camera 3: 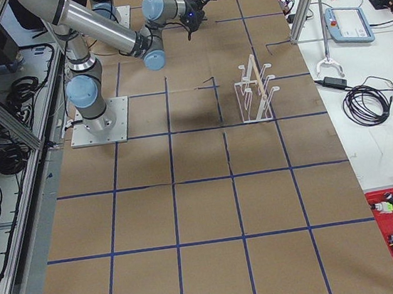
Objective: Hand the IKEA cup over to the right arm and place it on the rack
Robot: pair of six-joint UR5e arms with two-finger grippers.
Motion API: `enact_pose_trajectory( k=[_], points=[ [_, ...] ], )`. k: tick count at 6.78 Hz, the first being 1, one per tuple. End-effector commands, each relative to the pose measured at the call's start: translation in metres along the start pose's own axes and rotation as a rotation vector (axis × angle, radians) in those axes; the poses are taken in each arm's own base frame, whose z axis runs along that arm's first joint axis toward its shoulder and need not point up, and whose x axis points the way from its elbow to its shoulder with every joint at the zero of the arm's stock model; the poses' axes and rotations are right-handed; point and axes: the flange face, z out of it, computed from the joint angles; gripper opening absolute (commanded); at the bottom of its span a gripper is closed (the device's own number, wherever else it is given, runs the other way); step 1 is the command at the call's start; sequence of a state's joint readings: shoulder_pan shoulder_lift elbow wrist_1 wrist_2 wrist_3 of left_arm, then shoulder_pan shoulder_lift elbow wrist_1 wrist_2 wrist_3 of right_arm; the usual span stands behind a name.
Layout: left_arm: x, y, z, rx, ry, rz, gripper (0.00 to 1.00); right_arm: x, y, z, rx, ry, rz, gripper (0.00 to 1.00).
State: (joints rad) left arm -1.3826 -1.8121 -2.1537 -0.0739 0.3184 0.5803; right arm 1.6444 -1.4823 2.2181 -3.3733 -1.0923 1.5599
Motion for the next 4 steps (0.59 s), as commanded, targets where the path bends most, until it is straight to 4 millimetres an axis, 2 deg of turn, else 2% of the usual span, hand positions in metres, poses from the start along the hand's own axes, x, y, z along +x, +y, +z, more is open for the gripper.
enact_pose_trajectory(
  k=[1, 2, 3, 4],
  points=[
    [0.027, 0.017, 0.034, 0.053, 0.021, 0.002, 0.01, 0.009, 0.018, 0.039, -0.059, 0.048, 0.006, 1.0],
    [0.033, 0.021, 0.031, 0.099, -0.01, -0.049, 0.01, 0.013, 0.019, 0.043, -0.052, 0.058, 0.006, 1.0],
    [0.032, 0.035, 0.037, 0.107, -0.007, -0.047, 0.01, 0.013, 0.019, 0.043, -0.045, 0.061, 0.007, 1.0],
    [0.034, 0.038, 0.039, 0.109, -0.002, -0.051, 0.01, 0.011, 0.018, 0.043, -0.042, 0.057, 0.005, 1.0]
  ],
)
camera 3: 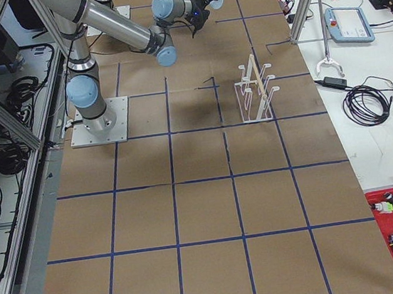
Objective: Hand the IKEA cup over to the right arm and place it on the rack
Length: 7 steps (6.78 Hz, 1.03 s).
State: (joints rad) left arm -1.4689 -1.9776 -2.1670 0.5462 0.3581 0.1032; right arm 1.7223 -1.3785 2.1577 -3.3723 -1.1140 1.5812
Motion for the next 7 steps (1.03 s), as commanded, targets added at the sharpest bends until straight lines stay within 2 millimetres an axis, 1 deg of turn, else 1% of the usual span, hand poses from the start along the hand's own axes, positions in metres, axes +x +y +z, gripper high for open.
enact_pose_trajectory(
  k=[1, 3, 4, 5, 6, 7],
  points=[
    [0.001, 0.008, 0.005, 0.01, 0.004, -0.005, 0.02, -0.01, 0.002, 0.002, 0.011, -0.014, -0.011, 1.0],
    [0.002, 0.008, 0.006, 0.009, 0.007, -0.003, 0.02, -0.01, 0.004, 0.026, 0.001, 0.003, -0.018, 0.99],
    [0.003, 0.008, 0.008, 0.008, 0.01, -0.002, 0.02, -0.012, 0.008, 0.035, 0.004, 0.003, -0.027, 0.99],
    [0.004, 0.009, 0.009, 0.006, 0.014, -0.003, 0.02, -0.013, 0.01, 0.042, -0.003, 0.007, -0.029, 0.99],
    [0.006, 0.01, 0.011, 0.005, 0.018, -0.002, 0.02, -0.01, 0.01, 0.046, 0.009, 0.014, -0.029, 0.99],
    [0.006, 0.009, 0.011, 0.005, 0.018, -0.001, 0.02, -0.008, 0.015, 0.046, 0.006, 0.018, -0.033, 0.99]
  ],
)
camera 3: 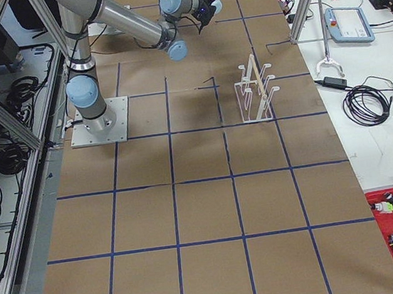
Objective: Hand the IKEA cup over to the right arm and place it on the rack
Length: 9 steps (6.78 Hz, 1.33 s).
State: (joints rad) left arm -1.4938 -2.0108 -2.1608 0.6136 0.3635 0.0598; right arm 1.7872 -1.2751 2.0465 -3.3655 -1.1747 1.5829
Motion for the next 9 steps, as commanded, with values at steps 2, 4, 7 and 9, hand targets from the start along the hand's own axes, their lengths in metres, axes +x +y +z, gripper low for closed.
enact_pose_trajectory(
  k=[2, 4, 7, 9],
  points=[
    [0.0002, -0.0007, 0.0008, 0.0, 0.002, 0.002, 0.02, 0.0035, 0.0056, 0.0034, -0.01, 0.008, -0.006, 0.76],
    [0.0002, -0.0007, 0.0008, 0.0, 0.002, 0.002, 0.03, 0.0029, 0.0063, 0.0035, -0.018, 0.009, -0.008, 0.52],
    [-0.0012, -0.0028, 0.0006, 0.001, -0.017, 0.0, 0.54, 0.0029, 0.0063, 0.0035, -0.018, 0.009, -0.008, 0.44],
    [-0.0036, -0.0058, 0.0019, 0.004, -0.039, -0.02, 0.86, -0.0008, 0.0056, 0.0033, -0.016, 0.001, -0.012, 0.42]
  ],
)
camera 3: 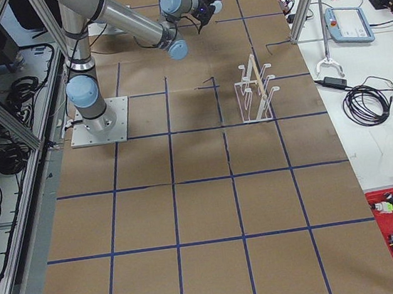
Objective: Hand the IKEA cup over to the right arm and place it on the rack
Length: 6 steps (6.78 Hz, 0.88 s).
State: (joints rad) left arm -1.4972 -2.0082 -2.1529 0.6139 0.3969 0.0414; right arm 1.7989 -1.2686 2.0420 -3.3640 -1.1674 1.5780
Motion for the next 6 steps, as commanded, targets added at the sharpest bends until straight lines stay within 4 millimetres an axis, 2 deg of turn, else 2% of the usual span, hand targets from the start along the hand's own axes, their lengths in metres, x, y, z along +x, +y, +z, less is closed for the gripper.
enact_pose_trajectory(
  k=[1, 3, 4, 5, 6],
  points=[
    [-0.005, -0.008, 0.002, 0.01, -0.01, -0.008, 0.98, -0.013, -0.003, 0.0, 0.007, -0.024, -0.019, 0.41],
    [-0.004, -0.016, -0.01, 0.024, -0.025, -0.006, 0.99, -0.035, -0.014, -0.001, 0.034, -0.063, -0.086, 0.38],
    [-0.012, -0.018, -0.028, 0.038, -0.06, -0.015, 0.99, -0.042, -0.041, -0.006, 0.078, -0.074, -0.145, 0.36],
    [-0.029, -0.016, -0.056, 0.058, -0.106, -0.041, 0.99, -0.047, -0.065, -0.013, 0.124, -0.075, -0.236, 0.36],
    [-0.036, -0.024, -0.07, 0.076, -0.12, -0.052, 0.99, -0.052, -0.081, -0.017, 0.156, -0.075, -0.362, 0.36]
  ],
)
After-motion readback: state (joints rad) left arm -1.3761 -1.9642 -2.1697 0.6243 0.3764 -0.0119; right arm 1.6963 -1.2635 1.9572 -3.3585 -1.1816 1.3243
